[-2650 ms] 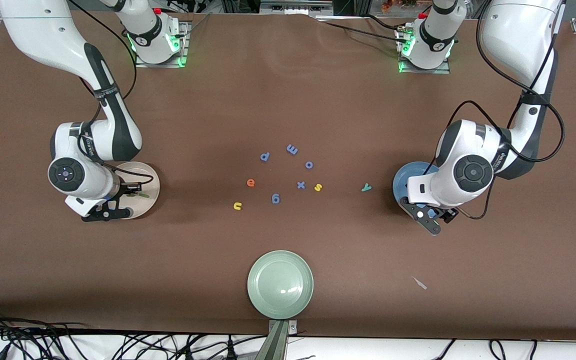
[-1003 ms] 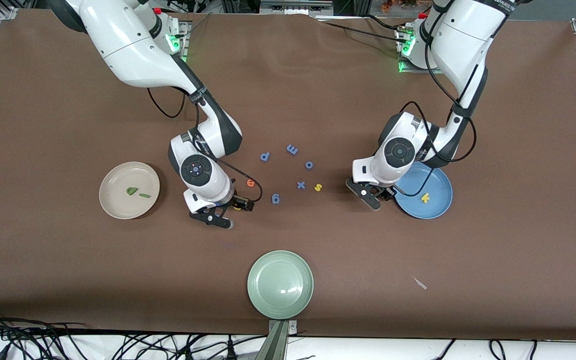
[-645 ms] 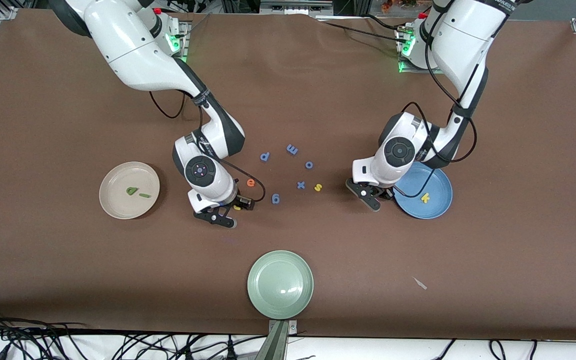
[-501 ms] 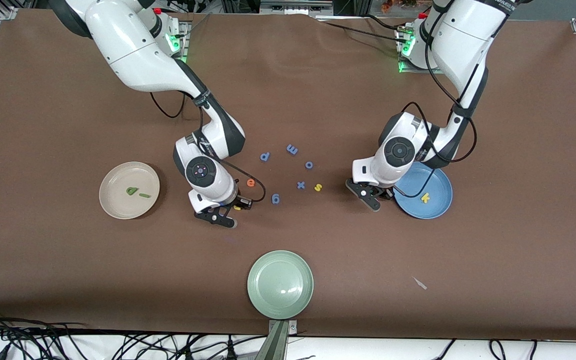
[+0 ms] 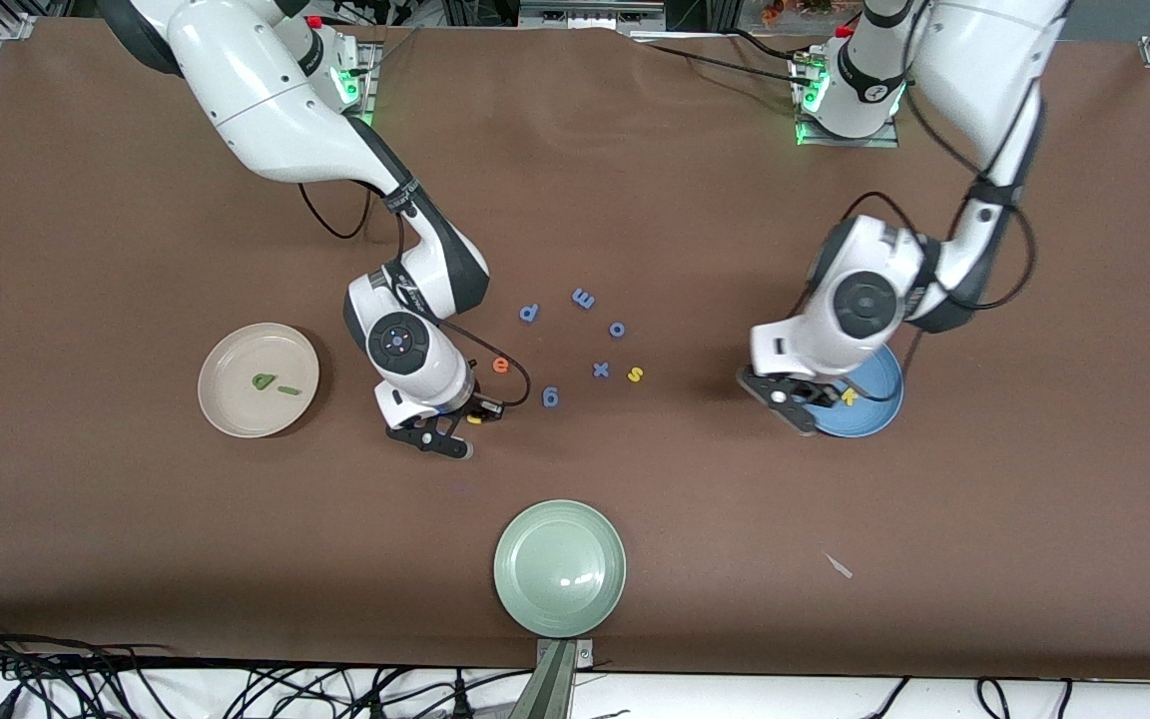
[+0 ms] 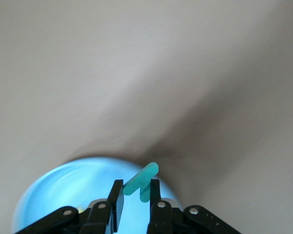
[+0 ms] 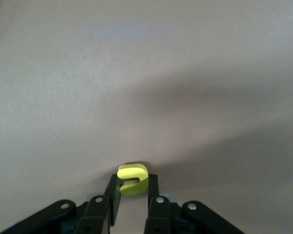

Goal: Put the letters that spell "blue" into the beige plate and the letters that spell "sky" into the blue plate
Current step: 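Release the y with the left gripper while the right gripper releases the u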

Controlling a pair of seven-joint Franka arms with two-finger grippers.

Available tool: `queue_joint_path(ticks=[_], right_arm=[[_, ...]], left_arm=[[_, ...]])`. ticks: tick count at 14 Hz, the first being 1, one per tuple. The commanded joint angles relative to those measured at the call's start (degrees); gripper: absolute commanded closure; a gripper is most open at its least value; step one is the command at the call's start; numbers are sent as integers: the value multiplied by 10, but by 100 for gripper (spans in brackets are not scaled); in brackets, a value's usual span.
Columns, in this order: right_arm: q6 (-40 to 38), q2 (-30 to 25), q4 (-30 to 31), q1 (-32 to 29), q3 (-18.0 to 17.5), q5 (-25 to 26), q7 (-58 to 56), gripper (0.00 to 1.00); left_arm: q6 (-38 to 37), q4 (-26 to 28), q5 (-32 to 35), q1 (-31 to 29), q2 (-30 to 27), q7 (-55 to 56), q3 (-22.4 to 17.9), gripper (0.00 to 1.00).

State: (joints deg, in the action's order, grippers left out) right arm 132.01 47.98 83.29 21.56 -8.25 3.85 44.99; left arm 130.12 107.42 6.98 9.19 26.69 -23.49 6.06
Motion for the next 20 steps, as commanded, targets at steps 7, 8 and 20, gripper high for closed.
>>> queue_joint_path(ticks=[7, 8, 20], right_arm=[[-140, -178, 150, -75, 80, -4, -332, 100], [-114, -203, 195, -75, 95, -5, -363, 100], [-16, -234, 288, -69, 116, -44, -372, 0]], left_arm=[[-14, 10, 3, -59, -11, -39, 21, 0], [-21, 7, 0, -60, -11, -4, 42, 0], [-15, -160, 6, 93, 124, 273, 120, 0]])
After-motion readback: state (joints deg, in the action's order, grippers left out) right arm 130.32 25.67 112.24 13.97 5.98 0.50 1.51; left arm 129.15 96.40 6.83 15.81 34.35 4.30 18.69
